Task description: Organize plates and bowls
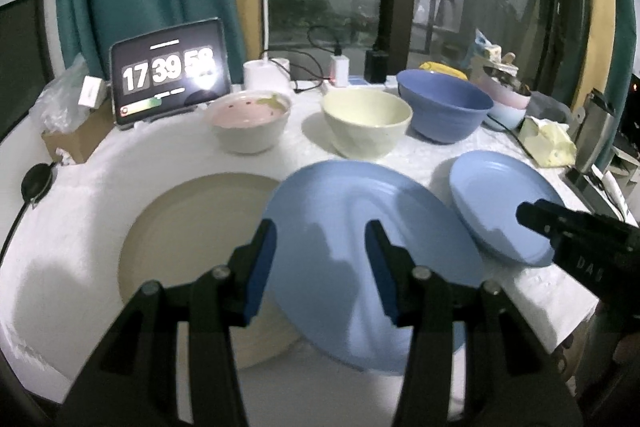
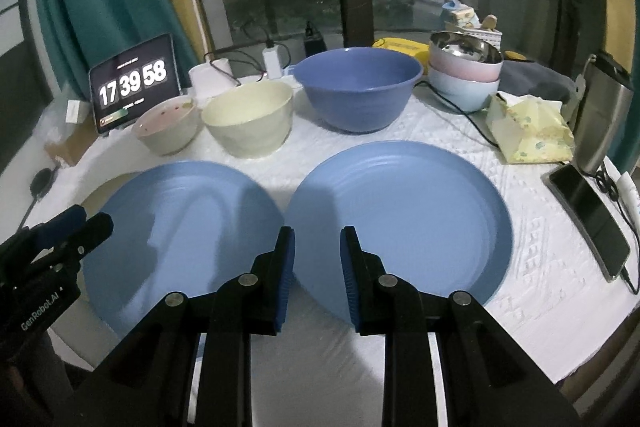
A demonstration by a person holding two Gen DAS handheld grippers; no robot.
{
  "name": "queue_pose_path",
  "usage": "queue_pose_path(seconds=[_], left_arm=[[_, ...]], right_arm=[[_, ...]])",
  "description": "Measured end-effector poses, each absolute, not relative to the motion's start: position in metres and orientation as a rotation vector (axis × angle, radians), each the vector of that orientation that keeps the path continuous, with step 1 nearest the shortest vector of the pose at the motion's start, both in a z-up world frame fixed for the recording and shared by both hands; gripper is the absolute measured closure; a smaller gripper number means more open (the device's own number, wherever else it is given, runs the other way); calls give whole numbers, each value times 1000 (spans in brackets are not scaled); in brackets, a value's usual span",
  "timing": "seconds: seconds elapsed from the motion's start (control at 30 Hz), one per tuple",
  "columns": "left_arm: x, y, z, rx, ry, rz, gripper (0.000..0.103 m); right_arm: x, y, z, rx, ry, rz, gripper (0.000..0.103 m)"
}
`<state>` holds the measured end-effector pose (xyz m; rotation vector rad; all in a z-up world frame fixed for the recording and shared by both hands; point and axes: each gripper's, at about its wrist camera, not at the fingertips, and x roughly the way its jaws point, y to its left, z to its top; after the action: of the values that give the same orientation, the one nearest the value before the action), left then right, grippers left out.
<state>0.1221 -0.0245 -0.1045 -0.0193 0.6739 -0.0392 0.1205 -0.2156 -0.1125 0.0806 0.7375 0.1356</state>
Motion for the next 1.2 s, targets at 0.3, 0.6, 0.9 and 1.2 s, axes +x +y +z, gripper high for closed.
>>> queue_pose_path(seconds=[0.3, 0.6, 0.9, 1.2], left_arm=[[117, -6, -112, -29, 663, -9, 55], [115, 3, -125, -35, 674, 15, 55], [119, 7, -137, -27, 696, 31, 55], [123, 2, -142, 1, 689, 18, 55]], right_arm=[[118, -200, -128, 86, 773, 157, 78], [117, -190, -145, 106, 813, 189, 78], [119, -188, -167, 130, 863, 188, 78], [124, -189, -174, 149, 866, 209, 74]])
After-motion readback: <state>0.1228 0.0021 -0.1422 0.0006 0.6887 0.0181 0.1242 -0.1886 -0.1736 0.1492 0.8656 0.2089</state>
